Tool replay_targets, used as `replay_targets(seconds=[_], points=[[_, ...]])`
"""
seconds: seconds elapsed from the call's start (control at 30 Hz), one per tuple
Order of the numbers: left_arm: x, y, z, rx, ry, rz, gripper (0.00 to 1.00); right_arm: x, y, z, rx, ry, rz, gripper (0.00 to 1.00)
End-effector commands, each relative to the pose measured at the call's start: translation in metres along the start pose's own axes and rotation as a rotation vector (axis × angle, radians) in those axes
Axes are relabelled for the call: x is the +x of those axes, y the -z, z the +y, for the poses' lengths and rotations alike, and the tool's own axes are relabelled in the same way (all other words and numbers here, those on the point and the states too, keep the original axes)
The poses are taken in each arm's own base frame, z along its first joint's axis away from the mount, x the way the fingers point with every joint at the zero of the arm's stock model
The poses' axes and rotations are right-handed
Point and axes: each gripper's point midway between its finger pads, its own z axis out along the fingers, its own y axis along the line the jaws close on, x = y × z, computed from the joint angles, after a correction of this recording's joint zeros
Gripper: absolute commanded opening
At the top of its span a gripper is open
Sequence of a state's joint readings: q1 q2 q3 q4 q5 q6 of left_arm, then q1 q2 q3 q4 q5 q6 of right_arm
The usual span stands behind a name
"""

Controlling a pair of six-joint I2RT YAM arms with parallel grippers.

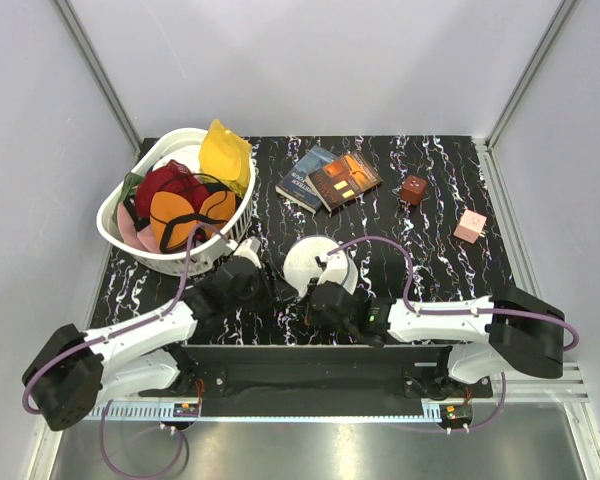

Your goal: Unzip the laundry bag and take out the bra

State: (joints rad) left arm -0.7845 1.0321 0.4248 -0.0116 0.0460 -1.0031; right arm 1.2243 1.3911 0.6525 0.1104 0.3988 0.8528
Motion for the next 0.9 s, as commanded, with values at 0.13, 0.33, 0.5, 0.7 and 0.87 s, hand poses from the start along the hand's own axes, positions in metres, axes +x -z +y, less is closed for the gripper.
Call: replay_targets(seconds=[0.13,0.33,0.5,0.7,0.87], points=[[-0.014,-0.011,-0.019,0.06,0.013,-0.058,0.33,-0.012,0.0,0.026,-0.07,-0.03,-0.031,0.0],[-0.015,-0.015,-0.024,0.072,0.021,-0.06,0.16,-0.009,-0.002,0.023,-0.063,-0.031,-0.025,0.0],[-0.015,-0.016,-0.023,0.07,0.026,-0.06,0.04,-0.008,-0.001,0.021,-0.062,-0.032,-0.024,0.0],[-0.017,-0.016,-0.023,0.067,0.011,-0.07,0.0,-0.006,0.001,0.015,-0.049,-0.041,-0.026,0.0],[-0.021,-0.013,-0.024,0.059,-0.038,-0.077,0.0,-0.005,0.005,0.005,-0.025,-0.042,-0.03,0.0]])
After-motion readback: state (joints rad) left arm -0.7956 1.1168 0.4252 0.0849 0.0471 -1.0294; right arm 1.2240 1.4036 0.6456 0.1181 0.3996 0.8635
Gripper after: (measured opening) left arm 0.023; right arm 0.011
